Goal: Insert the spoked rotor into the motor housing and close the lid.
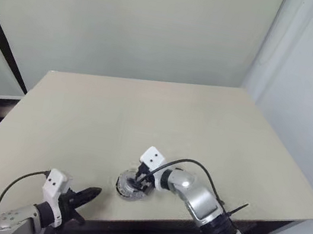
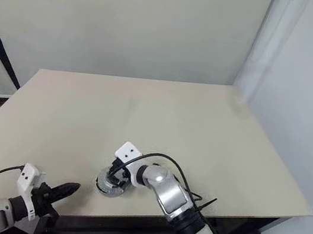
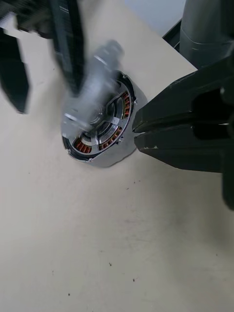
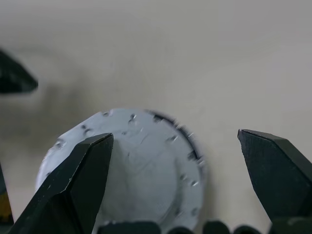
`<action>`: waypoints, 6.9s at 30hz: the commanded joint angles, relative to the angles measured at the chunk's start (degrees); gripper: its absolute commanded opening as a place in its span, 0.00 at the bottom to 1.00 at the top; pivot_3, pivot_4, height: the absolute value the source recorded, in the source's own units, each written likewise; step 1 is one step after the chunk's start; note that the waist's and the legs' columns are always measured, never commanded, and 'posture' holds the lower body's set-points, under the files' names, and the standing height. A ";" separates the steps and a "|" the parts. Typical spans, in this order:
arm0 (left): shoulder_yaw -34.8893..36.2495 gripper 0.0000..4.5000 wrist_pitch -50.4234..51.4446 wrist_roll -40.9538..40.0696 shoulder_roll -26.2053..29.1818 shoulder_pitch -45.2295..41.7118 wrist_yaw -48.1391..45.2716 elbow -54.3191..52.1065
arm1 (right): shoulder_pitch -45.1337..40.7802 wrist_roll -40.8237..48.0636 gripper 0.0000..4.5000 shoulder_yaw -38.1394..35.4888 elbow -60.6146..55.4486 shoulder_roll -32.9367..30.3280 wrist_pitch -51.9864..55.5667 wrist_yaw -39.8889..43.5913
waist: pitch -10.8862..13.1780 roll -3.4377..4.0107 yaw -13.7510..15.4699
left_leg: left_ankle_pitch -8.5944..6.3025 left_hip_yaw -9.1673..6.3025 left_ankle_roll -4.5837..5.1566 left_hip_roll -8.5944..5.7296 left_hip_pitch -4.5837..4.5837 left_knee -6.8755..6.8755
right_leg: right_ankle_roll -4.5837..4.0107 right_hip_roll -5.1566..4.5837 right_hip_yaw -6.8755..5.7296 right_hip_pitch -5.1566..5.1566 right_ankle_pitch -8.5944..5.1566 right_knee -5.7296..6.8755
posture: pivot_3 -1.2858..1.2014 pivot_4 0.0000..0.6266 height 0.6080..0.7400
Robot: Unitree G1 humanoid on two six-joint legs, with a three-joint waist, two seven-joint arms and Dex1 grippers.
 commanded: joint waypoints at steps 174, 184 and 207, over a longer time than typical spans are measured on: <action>-14.73 0.00 -11.23 13.57 -5.87 -11.34 4.84 13.96 | -17.56 24.62 1.00 -47.05 37.54 10.12 37.07 1.39 | -0.16 1.00 -0.06 | 0.11 -0.04 0.05 -0.09 0.86 -0.08 | -0.21 -0.05 -0.03 0.83 0.04 0.02 | 0.52 0.00 1.00; -14.54 0.00 -11.21 13.64 -5.73 -11.49 4.94 13.86 | -17.42 27.55 0.71 -51.18 39.85 11.14 36.68 -2.39 | -0.15 1.00 -0.08 | 0.11 -0.03 0.05 -0.09 0.85 -0.10 | -0.25 -0.04 -0.03 0.81 0.01 0.00 | 0.52 0.00 1.00; -6.11 0.51 0.38 3.04 -4.06 -11.34 4.62 8.05 | -15.25 28.67 0.27 -49.18 38.30 10.58 37.45 -4.65 | -0.14 1.03 -1.18 | 0.11 -0.02 0.05 -0.03 0.82 -0.15 | -0.26 -0.02 -0.04 0.77 0.00 -0.03 | 0.52 0.00 1.00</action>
